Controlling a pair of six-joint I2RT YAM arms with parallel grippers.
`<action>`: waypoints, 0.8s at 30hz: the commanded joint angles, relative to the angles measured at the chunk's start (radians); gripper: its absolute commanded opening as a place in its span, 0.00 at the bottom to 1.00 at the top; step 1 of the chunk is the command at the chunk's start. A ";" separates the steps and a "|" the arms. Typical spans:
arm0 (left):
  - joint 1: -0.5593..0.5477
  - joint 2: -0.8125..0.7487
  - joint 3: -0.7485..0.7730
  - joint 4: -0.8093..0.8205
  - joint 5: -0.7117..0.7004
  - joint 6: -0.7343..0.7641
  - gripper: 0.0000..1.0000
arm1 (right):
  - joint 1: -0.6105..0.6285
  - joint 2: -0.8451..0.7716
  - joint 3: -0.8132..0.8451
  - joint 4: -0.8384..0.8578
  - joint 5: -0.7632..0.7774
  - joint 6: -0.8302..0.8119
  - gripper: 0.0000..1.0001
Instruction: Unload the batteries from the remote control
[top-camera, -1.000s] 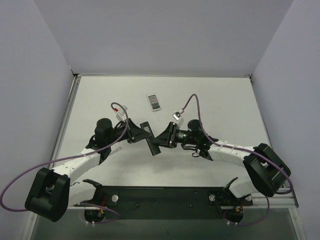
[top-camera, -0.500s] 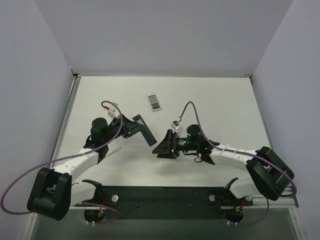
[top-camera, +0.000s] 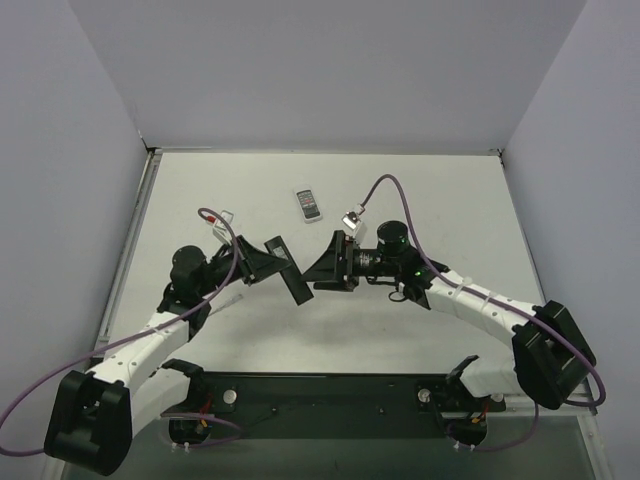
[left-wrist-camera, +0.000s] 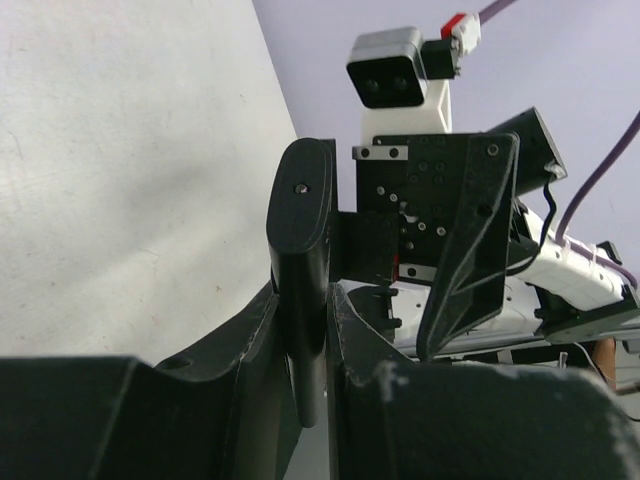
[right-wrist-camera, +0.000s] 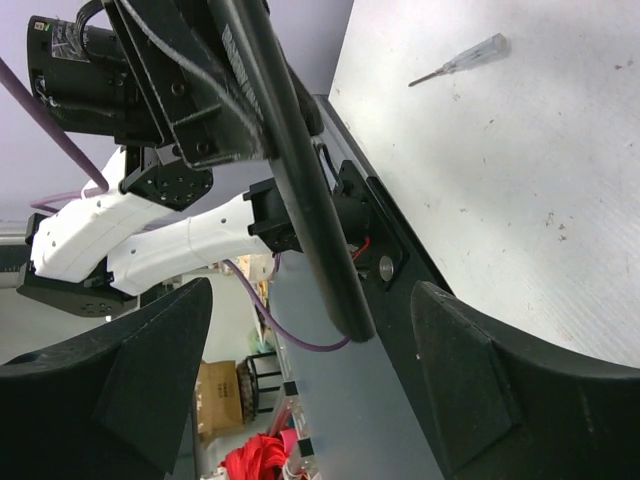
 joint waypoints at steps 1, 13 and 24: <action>-0.016 -0.039 0.005 0.027 0.043 -0.036 0.00 | 0.001 0.021 0.076 -0.001 -0.052 -0.046 0.74; -0.036 -0.007 -0.003 0.094 0.019 -0.065 0.00 | 0.088 0.145 0.078 0.177 -0.006 0.057 0.46; 0.074 0.148 0.080 0.045 0.062 0.047 0.00 | 0.108 0.177 -0.072 0.335 0.000 0.132 0.08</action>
